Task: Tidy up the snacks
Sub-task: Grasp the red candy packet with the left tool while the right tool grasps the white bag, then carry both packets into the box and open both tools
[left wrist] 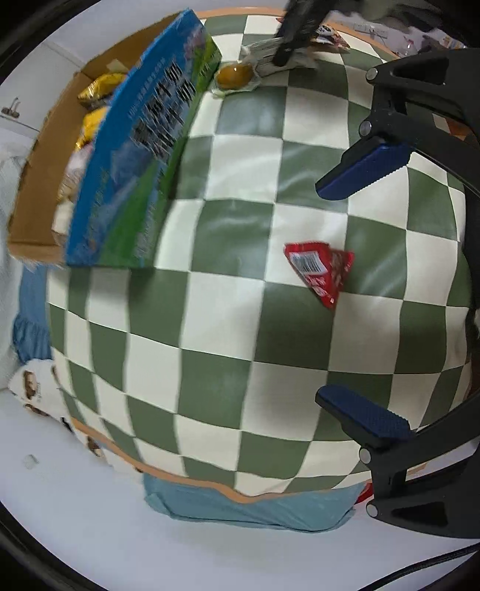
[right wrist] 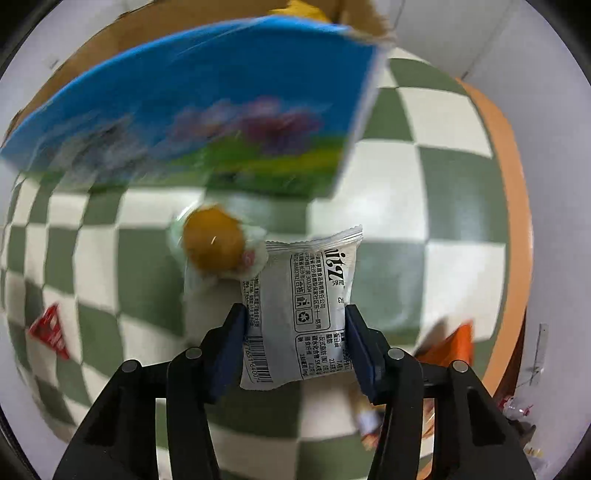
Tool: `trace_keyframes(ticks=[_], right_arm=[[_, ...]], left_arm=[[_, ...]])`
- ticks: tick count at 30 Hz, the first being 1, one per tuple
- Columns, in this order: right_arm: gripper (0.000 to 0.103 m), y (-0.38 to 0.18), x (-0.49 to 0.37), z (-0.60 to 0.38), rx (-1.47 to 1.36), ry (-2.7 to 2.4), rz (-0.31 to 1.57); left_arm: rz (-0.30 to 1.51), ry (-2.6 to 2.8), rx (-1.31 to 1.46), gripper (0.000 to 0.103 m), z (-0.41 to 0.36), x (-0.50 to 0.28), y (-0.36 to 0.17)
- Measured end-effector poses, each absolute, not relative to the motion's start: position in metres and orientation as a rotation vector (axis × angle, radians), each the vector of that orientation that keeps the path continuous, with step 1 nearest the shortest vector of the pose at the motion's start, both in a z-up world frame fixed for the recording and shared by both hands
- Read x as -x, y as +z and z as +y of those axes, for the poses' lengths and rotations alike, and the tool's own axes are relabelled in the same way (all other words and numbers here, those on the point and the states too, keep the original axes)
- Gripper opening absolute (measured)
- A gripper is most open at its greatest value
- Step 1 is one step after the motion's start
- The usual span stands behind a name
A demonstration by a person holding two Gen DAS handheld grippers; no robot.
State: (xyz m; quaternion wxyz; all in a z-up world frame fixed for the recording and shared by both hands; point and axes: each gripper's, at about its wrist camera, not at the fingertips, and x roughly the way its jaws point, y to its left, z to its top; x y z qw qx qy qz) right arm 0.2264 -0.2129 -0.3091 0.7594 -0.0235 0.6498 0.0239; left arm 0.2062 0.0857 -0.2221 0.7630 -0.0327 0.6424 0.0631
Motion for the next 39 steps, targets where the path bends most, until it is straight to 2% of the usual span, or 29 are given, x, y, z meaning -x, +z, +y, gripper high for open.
trace_keyframes(ticks=[8, 10, 12, 13, 15, 23, 30, 31, 33, 39], right_arm=[[0.055, -0.328, -0.171, -0.188, -0.104, 0.183, 1.467], [0.055, -0.334, -0.17, -0.185, -0.107, 0.184, 1.468], [0.055, -0.342, -0.17, -0.182, -0.118, 0.182, 1.473], [0.056, -0.342, -0.166, -0.176, -0.124, 0.179, 1.474], [0.061, -0.347, -0.169, -0.179, -0.15, 0.173, 1.483], [0.062, -0.357, -0.172, -0.182, -0.171, 0.144, 1.485], [0.065, -0.362, -0.18, -0.153, -0.089, 0.129, 1.482], [0.064, -0.362, -0.179, -0.15, -0.068, 0.127, 1.475], [0.057, -0.358, -0.178, -0.146, -0.056, 0.132, 1.453], [0.054, -0.327, -0.183, -0.152, -0.185, 0.199, 1.418]], left_arm=[[1.501, 0.064, -0.007, 0.102, 0.079, -0.219, -0.284], [1.521, 0.031, -0.019, 0.09, 0.071, -0.226, -0.3], [1.547, 0.014, -0.043, 0.044, 0.062, -0.23, -0.313], [1.565, 0.01, -0.046, 0.04, 0.059, -0.231, -0.318], [1.569, 0.015, -0.051, 0.04, 0.054, -0.231, -0.322], [1.578, 0.007, -0.033, 0.04, 0.05, -0.227, -0.327], [1.586, 0.012, 0.005, 0.033, 0.053, -0.225, -0.329], [1.587, 0.007, 0.008, 0.033, 0.052, -0.225, -0.329], [1.58, -0.012, 0.014, 0.033, 0.044, -0.223, -0.322], [1.514, -0.106, 0.072, 0.032, 0.027, -0.232, -0.275]])
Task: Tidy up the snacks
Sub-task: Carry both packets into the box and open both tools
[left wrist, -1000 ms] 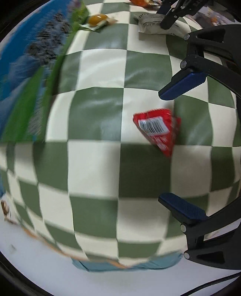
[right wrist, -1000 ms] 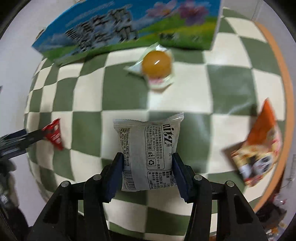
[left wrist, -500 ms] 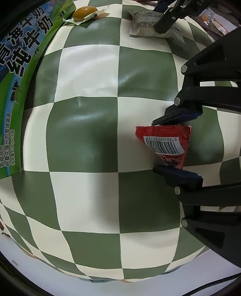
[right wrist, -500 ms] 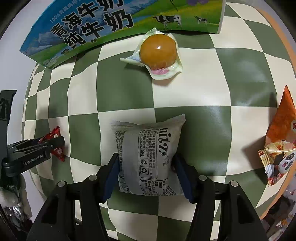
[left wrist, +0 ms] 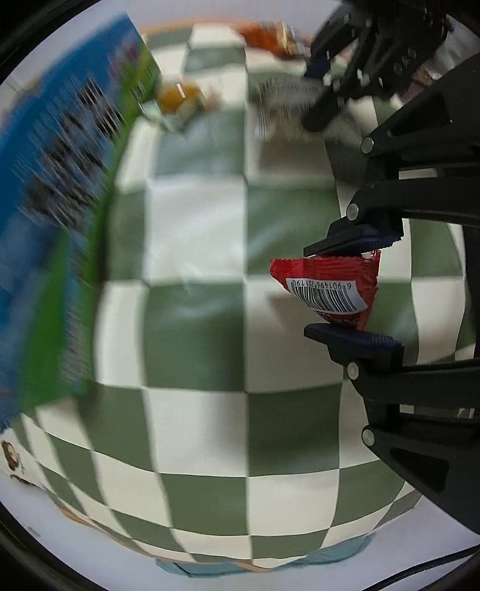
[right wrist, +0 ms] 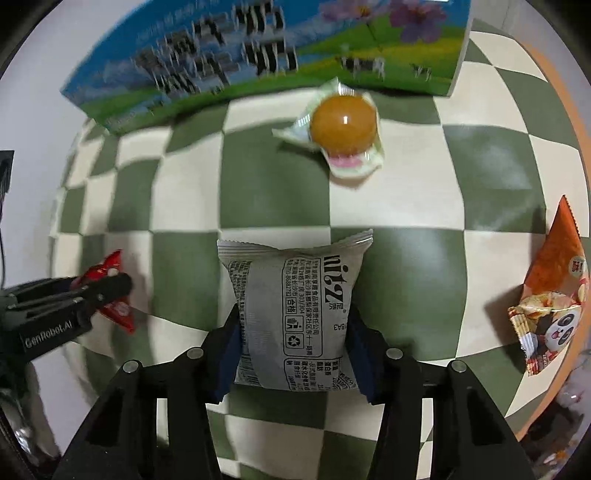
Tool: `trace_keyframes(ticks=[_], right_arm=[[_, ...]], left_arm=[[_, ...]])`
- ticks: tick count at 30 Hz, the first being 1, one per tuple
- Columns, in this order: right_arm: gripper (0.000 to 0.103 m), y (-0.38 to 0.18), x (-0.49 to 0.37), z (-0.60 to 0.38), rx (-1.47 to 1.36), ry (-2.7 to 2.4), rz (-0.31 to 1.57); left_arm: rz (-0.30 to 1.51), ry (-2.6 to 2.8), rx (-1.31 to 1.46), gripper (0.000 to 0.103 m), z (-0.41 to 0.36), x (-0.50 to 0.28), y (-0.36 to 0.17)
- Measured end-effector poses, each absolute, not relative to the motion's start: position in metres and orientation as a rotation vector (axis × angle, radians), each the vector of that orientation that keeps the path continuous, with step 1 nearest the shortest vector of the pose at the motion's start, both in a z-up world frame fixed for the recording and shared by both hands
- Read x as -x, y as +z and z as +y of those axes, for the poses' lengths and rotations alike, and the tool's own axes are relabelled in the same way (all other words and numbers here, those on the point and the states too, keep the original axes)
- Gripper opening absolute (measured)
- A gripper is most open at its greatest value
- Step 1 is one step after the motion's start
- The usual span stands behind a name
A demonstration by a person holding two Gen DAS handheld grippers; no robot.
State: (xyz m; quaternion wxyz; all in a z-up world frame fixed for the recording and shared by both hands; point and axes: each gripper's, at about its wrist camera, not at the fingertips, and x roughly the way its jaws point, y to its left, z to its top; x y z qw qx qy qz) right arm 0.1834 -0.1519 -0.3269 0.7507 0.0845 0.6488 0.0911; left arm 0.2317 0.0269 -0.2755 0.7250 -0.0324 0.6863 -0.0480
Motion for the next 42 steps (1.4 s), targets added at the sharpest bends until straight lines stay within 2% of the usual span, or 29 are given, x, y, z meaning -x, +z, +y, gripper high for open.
trace_keyframes(ticks=[9, 14, 17, 22, 26, 35, 37, 38, 39, 42], right_arm=[[0.054, -0.197, -0.226, -0.175, -0.332, 0.307, 1.181], [0.054, -0.152, -0.289, -0.192, -0.3, 0.288, 1.09], [0.054, -0.153, -0.338, -0.197, -0.278, 0.269, 1.1], [0.054, -0.179, -0.411, -0.195, -0.247, 0.242, 1.166], [0.054, -0.202, -0.442, -0.189, -0.215, 0.235, 1.21], [0.056, -0.246, -0.481, -0.182, -0.204, 0.224, 1.309], [0.072, -0.255, -0.488, -0.18, -0.182, 0.2, 1.34], [0.084, -0.257, -0.491, -0.179, -0.168, 0.191, 1.341], [0.092, -0.258, -0.492, -0.179, -0.165, 0.186, 1.344], [0.094, -0.255, -0.49, -0.179, -0.159, 0.169, 1.344]], left_arm=[[1.315, -0.28, 0.19, 0.033, 0.001, -0.301, -0.145], [1.276, -0.256, 0.116, 0.033, -0.009, -0.363, -0.116], [1.308, -0.208, 0.063, 0.033, -0.005, -0.395, -0.12], [1.44, -0.165, 0.064, 0.033, 0.011, -0.439, -0.169], [1.545, -0.165, 0.102, 0.033, 0.019, -0.453, -0.208], [1.637, -0.203, 0.165, 0.036, 0.011, -0.467, -0.245], [1.634, -0.201, 0.168, 0.046, 0.008, -0.47, -0.247], [1.624, -0.192, 0.152, 0.062, 0.007, -0.471, -0.246], [1.611, -0.184, 0.139, 0.08, 0.006, -0.472, -0.244], [1.58, -0.184, 0.131, 0.087, 0.003, -0.475, -0.236]])
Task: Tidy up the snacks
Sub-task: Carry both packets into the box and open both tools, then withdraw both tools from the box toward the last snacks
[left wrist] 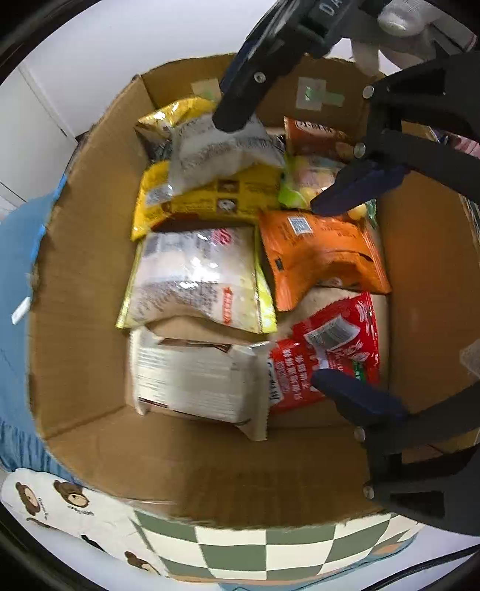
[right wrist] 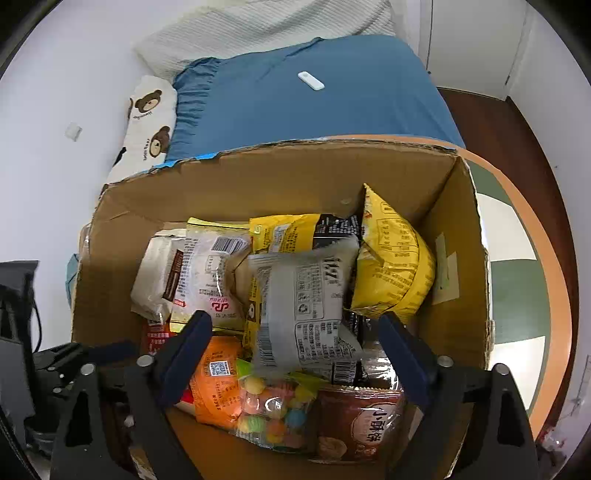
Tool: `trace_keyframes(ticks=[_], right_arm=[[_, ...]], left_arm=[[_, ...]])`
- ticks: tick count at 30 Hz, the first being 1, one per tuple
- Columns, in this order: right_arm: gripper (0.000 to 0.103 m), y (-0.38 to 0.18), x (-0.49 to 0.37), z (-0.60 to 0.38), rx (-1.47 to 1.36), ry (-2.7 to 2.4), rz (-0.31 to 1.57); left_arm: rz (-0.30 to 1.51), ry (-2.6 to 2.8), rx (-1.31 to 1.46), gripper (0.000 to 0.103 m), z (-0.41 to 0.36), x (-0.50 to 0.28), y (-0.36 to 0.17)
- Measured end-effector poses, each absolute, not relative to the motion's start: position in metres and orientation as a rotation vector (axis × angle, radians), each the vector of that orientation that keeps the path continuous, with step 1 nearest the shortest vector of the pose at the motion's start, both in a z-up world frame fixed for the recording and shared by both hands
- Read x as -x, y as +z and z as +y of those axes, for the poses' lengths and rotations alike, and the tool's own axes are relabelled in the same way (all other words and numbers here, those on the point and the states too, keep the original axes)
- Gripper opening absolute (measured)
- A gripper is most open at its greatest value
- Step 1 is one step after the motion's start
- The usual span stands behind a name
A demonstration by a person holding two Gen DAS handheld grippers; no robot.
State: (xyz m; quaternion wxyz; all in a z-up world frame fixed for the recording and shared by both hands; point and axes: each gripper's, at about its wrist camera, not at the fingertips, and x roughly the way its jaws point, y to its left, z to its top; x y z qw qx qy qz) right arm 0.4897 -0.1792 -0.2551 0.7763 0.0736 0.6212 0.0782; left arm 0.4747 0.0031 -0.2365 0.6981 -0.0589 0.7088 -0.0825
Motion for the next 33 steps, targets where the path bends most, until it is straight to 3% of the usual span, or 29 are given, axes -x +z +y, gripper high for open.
trace_keyframes(ticks=[3, 6, 18, 33], right_arm=[[0.096, -0.247, -0.486, -0.183, -0.15, 0.156, 1.333], [0.096, -0.239, -0.476, -0.188, -0.135, 0.137, 1.327], [0.096, -0.215, -0.416, -0.19, -0.09, 0.106, 1.286], [0.096, -0.14, -0.324, -0.188, -0.058, 0.095, 1.068]], left_arm=[[1.547, -0.153, 0.067, 0.097, 0.0, -0.473, -0.227], [1.516, -0.123, 0.037, 0.098, 0.001, -0.468, -0.219], [1.37, -0.061, 0.041, 0.099, 0.006, -0.426, -0.167], [1.106, -0.035, 0.013, 0.099, 0.008, -0.345, -0.092]])
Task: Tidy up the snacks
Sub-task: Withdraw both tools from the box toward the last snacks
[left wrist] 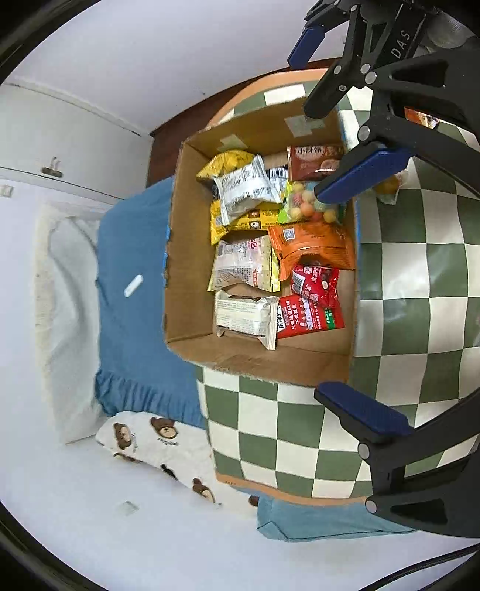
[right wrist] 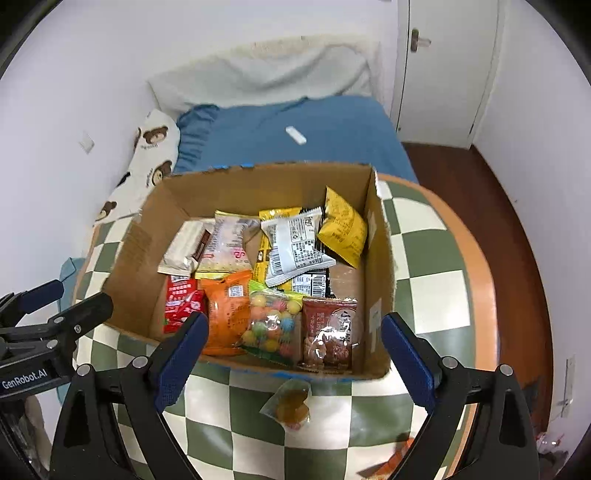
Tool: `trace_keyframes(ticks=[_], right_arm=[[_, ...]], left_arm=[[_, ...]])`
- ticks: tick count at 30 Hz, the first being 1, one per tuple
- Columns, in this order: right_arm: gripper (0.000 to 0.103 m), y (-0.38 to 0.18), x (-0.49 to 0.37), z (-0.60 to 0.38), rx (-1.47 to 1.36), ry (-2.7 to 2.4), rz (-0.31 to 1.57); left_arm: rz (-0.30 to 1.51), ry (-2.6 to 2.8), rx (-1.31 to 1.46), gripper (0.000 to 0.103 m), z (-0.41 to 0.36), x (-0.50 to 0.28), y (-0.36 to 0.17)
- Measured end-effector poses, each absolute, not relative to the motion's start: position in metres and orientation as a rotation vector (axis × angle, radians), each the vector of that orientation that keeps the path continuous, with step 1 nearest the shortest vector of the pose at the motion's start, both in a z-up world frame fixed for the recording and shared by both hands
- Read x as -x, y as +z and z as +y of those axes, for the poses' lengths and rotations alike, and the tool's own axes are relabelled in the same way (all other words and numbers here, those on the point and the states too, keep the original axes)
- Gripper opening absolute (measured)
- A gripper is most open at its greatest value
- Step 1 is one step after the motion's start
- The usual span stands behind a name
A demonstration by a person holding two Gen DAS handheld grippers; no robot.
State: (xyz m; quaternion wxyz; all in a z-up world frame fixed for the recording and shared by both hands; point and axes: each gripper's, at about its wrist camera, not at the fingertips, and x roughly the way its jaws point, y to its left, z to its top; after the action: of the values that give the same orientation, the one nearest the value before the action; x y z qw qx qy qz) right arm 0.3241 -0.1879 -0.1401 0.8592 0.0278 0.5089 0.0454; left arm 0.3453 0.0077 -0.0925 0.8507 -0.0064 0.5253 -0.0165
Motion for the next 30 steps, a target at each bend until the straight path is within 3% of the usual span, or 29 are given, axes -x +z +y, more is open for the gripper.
trace_keyframes(ticks=[16, 30], right_arm=[[0.096, -0.068, -0.23, -0.186, -0.05, 0.075, 0.873], [0.096, -0.074, -0.203, -0.21, -0.186, 0.068, 0.89]], left_arm=[[0.925, -0.037, 0.005, 0.099, 0.008, -0.264, -0.034], [0.937, -0.041, -0.009, 0.099, -0.004, -0.242, -0.043]])
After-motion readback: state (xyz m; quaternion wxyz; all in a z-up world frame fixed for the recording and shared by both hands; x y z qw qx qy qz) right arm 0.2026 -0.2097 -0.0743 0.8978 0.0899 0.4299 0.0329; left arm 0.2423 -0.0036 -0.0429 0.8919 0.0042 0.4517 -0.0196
